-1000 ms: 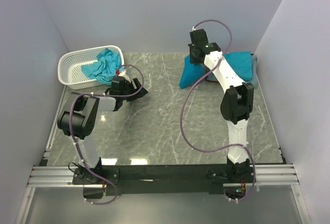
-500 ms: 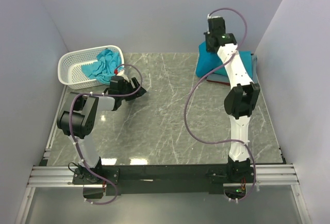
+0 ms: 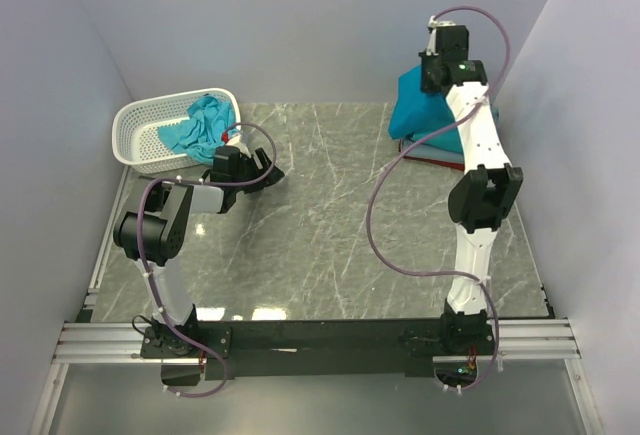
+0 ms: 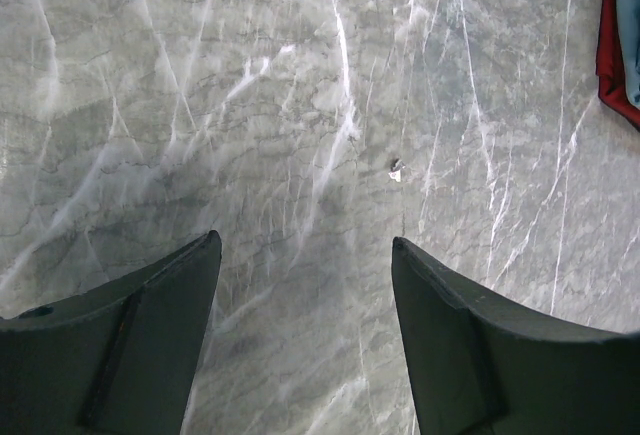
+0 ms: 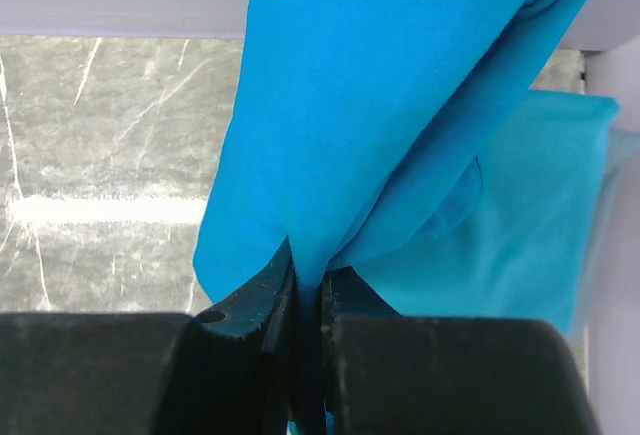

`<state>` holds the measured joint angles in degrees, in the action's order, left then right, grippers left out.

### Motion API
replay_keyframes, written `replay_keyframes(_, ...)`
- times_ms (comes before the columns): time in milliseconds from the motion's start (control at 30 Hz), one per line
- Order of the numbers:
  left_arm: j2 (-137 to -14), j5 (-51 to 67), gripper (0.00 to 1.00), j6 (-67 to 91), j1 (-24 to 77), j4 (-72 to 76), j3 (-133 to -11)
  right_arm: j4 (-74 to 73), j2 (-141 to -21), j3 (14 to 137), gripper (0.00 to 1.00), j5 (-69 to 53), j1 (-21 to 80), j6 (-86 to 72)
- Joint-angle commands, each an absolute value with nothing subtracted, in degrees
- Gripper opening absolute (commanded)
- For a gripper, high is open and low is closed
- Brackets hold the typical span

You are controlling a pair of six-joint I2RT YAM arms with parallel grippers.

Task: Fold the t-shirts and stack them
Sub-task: Neatly place the folded tshirt to the corner, then reset both grippers

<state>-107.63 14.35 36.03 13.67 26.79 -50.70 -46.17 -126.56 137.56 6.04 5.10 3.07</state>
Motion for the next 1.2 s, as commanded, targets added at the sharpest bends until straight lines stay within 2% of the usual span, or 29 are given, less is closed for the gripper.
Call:
replay_keyframes(0,-109.9,14.7,0.76,35.3,13.4,23.5,-50.5,-43.3,-118.7,136.8,0.00,2.6,2.5,3.0)
replay_keyframes(467,-109.3,14.9,0.75,35.5,13.5,23.7,-50.0,-42.3,-121.2,133.9,0.00,-5.1,-4.9,1.8)
replay_keyframes(767,-108.7,15.1,0.76,35.3,13.4,23.9,-49.7,-42.1,-124.5,132.2,0.00,-0.2,-9.7,1.2)
replay_keyframes(800,-108.7,15.2,0.76,35.4,13.4,23.8,-49.7,-42.3,-124.6,132.0,0.02,-0.1,-9.9,1.4)
replay_keyframes(833,-108.6,15.2,0.76,35.4,13.4,23.8,-49.7,-42.5,-125.1,132.0,0.11,3.4,-10.2,1.2)
replay_keyframes(867,-108.7,15.4,0.76,35.3,13.4,23.9,-49.7,-43.6,-125.2,131.9,0.24,4.5,-10.4,0.9)
replay_keyframes(900,-108.6,15.8,0.76,35.3,13.4,24.1,-49.7,-43.9,-125.3,132.0,0.65,5.3,-11.0,0.1)
replay_keyframes(933,-108.6,16.1,0.76,35.3,13.4,24.2,-49.7,-44.3,-125.2,131.3,0.76,6.1,-11.1,0.0)
replay_keyframes(967,-108.5,16.3,0.76,35.3,13.5,24.3,-49.7,-44.1,-124.8,130.5,0.83,7.2,-11.2,-1.8)
replay_keyframes(1167,-104.3,14.8,0.77,34.5,14.5,24.5,-48.3,-33.9,-113.6,112.6,0.85,7.9,-11.0,-6.9)
